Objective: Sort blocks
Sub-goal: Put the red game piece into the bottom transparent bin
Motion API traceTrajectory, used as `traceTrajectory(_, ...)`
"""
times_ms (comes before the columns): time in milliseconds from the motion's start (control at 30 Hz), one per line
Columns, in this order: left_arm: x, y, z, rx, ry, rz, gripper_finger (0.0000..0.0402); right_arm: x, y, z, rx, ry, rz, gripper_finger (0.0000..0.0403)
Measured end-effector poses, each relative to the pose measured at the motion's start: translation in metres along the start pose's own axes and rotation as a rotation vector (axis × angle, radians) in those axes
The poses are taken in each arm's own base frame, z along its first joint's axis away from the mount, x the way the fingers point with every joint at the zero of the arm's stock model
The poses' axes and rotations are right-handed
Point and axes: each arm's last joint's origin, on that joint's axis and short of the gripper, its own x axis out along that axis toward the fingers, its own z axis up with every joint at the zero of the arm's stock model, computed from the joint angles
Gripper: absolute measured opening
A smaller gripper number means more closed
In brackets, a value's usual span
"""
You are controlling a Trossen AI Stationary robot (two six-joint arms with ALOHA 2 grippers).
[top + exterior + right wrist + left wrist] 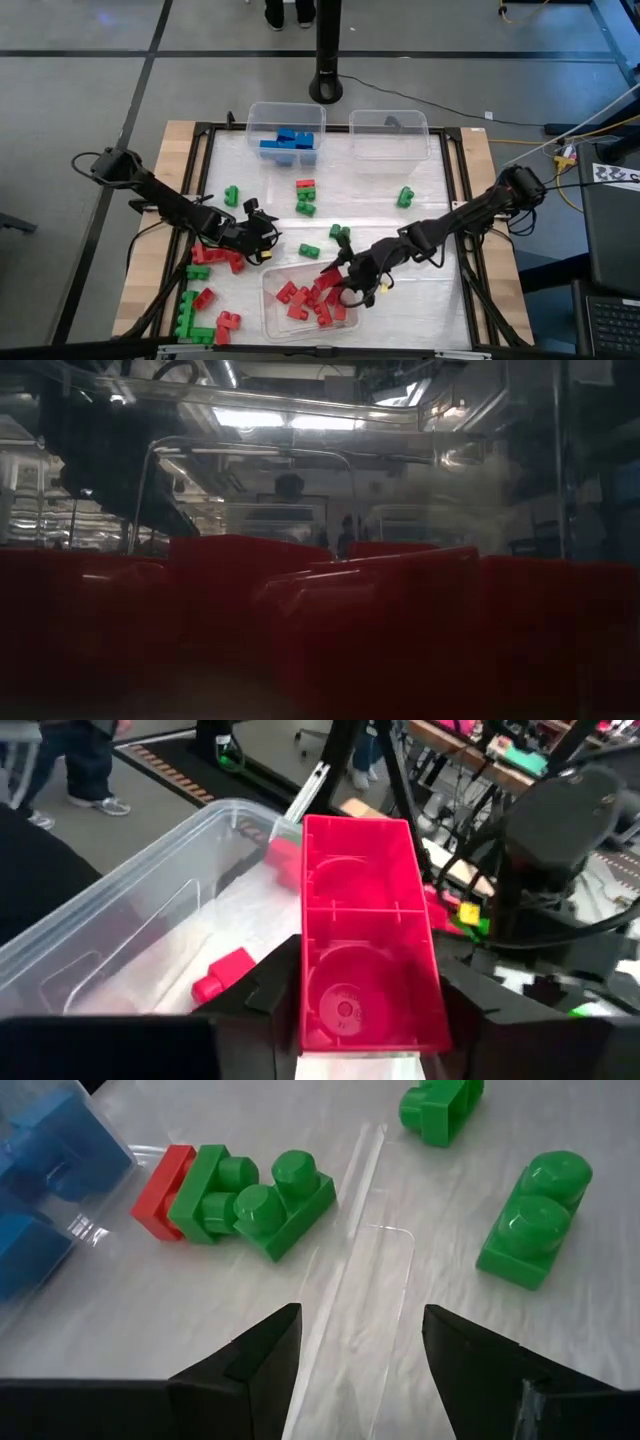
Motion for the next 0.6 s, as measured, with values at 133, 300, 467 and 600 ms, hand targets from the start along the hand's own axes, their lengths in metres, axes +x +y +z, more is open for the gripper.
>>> traceTrajectory(133,0.000,0.000,0.000,-0.005,0.000,0.001,0.0198,0.008,0.002,-0.007,0.056,0.026,0.008,0.0193)
traceTrajectory(300,0.000,0.000,0.000,-0.008,-0.002,0.000,0.0198,0.013,0.003,-0.018,0.075,0.079,0.045,0.0280)
traceTrajectory(467,0.000,0.000,0.000,-0.009,-0.003,0.000,0.0198,0.002,-0.014,-0.017,0.090,0.105,0.017,0.0332)
traceTrajectory(600,0.001,0.001,0.001,-0.032,-0.006,0.009,0.0198,-0.014,-0.040,-0.019,0.091,0.167,-0.058,0.0343)
